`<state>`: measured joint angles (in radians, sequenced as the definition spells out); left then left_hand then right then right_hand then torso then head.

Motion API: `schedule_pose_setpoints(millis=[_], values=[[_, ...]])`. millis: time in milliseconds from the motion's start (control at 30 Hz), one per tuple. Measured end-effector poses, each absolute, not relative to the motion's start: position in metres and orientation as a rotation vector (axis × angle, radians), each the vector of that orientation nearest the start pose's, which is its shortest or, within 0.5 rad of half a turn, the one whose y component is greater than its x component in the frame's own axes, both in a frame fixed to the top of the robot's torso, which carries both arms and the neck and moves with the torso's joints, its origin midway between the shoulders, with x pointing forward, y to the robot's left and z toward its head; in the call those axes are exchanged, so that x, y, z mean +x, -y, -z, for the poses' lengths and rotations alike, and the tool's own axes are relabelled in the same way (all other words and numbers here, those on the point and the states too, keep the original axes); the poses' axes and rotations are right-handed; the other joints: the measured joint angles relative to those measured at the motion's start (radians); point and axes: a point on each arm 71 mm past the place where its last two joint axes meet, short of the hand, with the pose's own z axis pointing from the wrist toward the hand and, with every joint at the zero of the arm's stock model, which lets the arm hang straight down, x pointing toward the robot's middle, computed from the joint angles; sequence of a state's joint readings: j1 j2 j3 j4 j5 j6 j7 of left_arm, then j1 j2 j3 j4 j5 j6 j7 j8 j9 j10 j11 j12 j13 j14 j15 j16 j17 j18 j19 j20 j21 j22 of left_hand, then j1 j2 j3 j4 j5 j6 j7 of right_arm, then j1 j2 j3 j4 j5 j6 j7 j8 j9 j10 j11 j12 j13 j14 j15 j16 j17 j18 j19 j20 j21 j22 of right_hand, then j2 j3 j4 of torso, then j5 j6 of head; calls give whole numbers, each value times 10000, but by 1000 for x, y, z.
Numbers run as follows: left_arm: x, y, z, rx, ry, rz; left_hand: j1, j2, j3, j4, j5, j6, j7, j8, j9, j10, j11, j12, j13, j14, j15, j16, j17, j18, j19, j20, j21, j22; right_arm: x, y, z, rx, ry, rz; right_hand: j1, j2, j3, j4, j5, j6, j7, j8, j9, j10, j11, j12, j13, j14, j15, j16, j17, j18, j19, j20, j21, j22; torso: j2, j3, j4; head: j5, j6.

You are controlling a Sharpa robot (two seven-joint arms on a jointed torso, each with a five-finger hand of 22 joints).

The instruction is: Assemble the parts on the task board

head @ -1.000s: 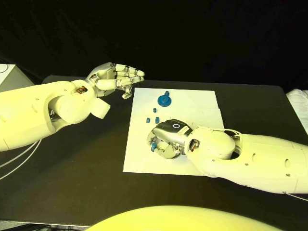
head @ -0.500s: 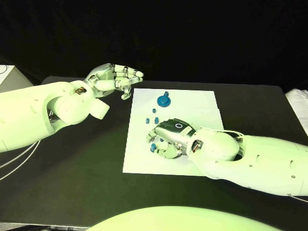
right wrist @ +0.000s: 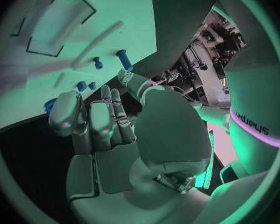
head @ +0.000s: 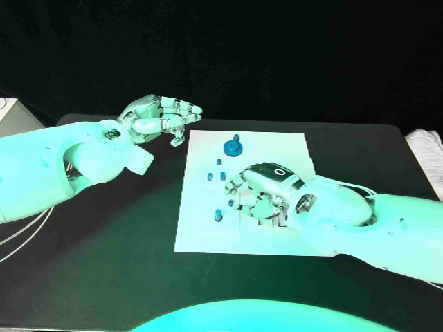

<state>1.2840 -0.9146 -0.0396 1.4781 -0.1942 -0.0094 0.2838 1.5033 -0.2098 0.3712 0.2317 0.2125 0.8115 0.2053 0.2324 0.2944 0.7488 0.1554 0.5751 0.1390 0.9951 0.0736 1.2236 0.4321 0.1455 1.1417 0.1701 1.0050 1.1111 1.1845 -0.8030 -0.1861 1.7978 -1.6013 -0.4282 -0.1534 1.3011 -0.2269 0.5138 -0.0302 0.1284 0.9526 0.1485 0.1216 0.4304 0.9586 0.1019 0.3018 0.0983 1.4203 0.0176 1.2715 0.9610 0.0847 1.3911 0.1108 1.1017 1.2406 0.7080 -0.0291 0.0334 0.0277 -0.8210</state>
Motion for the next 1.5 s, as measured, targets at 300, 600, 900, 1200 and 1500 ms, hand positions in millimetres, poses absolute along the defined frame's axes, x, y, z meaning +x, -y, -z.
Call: schedule_pose_setpoints(millis=[300, 600, 900, 1200, 1500], values=[[500, -246, 147, -8396, -16319, 15904, 0, 0, 0, 0, 0, 0, 0, 0, 0, 0, 0, 0, 0, 0, 0, 0, 8, 1, 0, 0, 0, 0, 409, 189, 182, -32, -16951, -8340, -793, -145, -786, 953, 230, 229, -121, 271, 207, 2050, -304, 2686, 1471, 465, -390, 594, 966, 0, 529, -344, 993, 645, -102, -12, -71, -273, 74], [495, -244, 155, -8517, -16461, 15942, 0, 0, 0, 0, 0, 0, 0, -1, 1, 0, 0, 44, 0, -36, 36, 0, 8, 1, 0, 0, 1, 1, 402, 257, 186, 2384, -17963, -7231, -704, 73, -2776, 2730, 481, -132, -310, 1653, 911, 4692, -688, 11324, 12000, 446, -487, 2081, 3445, -319, 703, -482, 2663, 675, -267, -31, -155, -541, 125], [493, -242, 160, -8581, -16540, 15976, 0, 0, 0, 0, 0, 0, 0, -7, 2, 1, 0, 51, 0, -36, 36, 0, 7, 0, 0, 0, 1, -8, 388, 285, 196, 2586, -18799, -5735, -1132, 578, -4226, 3229, 908, -61, -388, 2114, 1006, 5032, -714, 11955, 12099, 445, -554, 2531, 3473, -476, 702, -482, 3525, 674, -390, -34, -245, -686, 80], [493, -241, 161, -8597, -16559, 15992, -41, -41, 0, 0, 0, 1, 1, 34, 2, 1, 0, 51, 9, -36, 36, 0, 6, -1, -36, 35, -38, -25, 378, 279, 222, 2508, -19695, -4774, -1873, 1055, -5715, 3256, 1249, -92, -419, 2336, 970, 5031, -714, 11955, 12098, 445, -554, 2578, 3471, -475, 736, -516, 3593, 673, -402, -37, -255, -689, 58], [493, -241, 161, -8615, -16569, 15982, -82, 1, 0, 0, 0, 1, 1, 34, 3, 1, 0, 51, 9, -36, 36, 0, 16, 0, -35, 35, -38, -25, 381, 269, 241, 2441, -20125, -4249, -1982, 1031, -5911, 3242, 1371, -93, -419, 2344, 959, 5030, -713, 11954, 12097, 445, -554, 2578, 3470, -475, 735, -516, 3593, 672, -383, -37, -247, -686, 8]])
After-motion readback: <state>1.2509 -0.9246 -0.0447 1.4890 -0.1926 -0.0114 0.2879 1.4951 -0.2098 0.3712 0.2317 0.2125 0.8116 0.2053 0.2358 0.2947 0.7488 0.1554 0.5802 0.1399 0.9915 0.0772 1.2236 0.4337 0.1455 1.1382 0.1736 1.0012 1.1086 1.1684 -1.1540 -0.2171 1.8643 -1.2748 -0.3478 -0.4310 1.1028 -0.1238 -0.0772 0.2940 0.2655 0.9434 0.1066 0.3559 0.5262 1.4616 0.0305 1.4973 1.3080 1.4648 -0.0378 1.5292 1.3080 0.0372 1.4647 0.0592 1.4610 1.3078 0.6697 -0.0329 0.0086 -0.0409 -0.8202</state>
